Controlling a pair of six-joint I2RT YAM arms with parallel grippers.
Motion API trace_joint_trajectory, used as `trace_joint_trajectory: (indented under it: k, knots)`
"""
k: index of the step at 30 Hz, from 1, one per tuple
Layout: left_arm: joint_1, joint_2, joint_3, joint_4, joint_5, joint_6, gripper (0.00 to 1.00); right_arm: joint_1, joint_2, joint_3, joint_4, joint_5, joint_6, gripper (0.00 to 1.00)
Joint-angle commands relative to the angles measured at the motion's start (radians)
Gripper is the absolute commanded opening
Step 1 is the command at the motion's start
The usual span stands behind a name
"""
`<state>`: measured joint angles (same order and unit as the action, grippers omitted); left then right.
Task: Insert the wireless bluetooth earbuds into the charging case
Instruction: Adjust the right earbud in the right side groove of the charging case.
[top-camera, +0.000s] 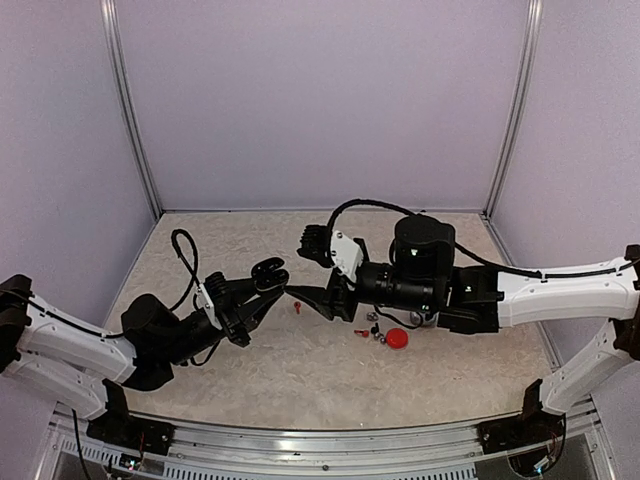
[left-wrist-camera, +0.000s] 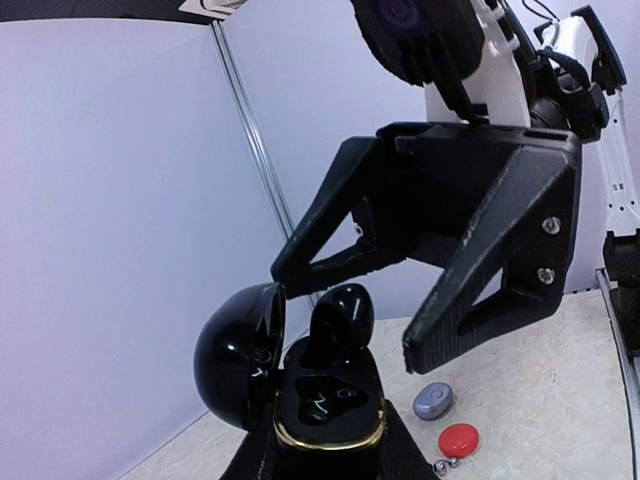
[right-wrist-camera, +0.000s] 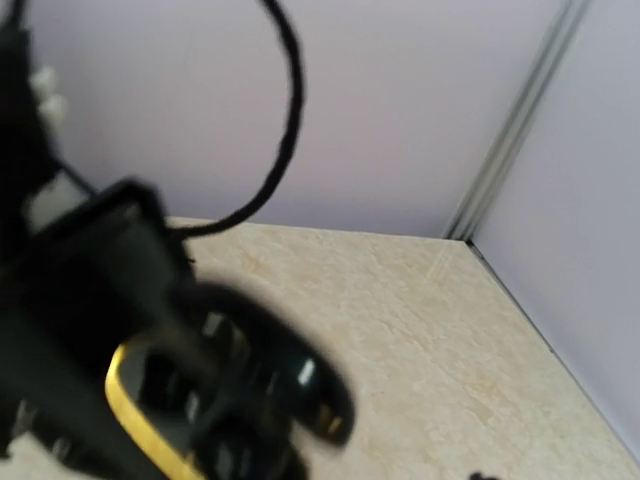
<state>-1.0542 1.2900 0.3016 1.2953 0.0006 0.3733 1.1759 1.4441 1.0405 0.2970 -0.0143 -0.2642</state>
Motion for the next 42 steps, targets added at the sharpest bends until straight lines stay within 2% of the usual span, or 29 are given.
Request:
trace_joint_trajectory:
  k: [1, 12, 13, 15, 16, 21, 29, 42]
  knots:
    - [0.017, -0.044, 0.041, 0.032, 0.038, -0.111, 0.0, -0.01, -0.067, -0.049, -0.012, -0.1, 0.005, 0.66]
    - [0.038, -0.105, 0.048, -0.042, 0.027, -0.316, 0.0, -0.018, -0.179, -0.1, 0.02, -0.175, 0.05, 0.8]
    - [0.039, -0.115, 0.042, -0.045, 0.047, -0.318, 0.0, -0.021, -0.188, -0.105, 0.023, -0.174, 0.055, 0.83]
    - [0.039, -0.132, 0.032, -0.054, 0.093, -0.318, 0.0, -0.029, -0.2, -0.112, 0.025, -0.149, 0.074, 0.97]
    - [0.04, -0.137, 0.031, -0.064, 0.107, -0.326, 0.0, -0.034, -0.203, -0.109, 0.016, -0.148, 0.082, 0.99]
    - [0.042, -0.161, 0.045, -0.148, 0.16, -0.368, 0.0, -0.069, -0.18, -0.044, -0.059, -0.185, 0.147, 0.99]
    - [0.043, -0.153, 0.057, -0.181, 0.227, -0.353, 0.0, -0.073, -0.115, 0.056, -0.11, -0.255, 0.209, 0.99]
    - [0.038, -0.123, 0.092, -0.228, 0.284, -0.321, 0.0, -0.074, -0.04, 0.12, -0.141, -0.209, 0.239, 0.99]
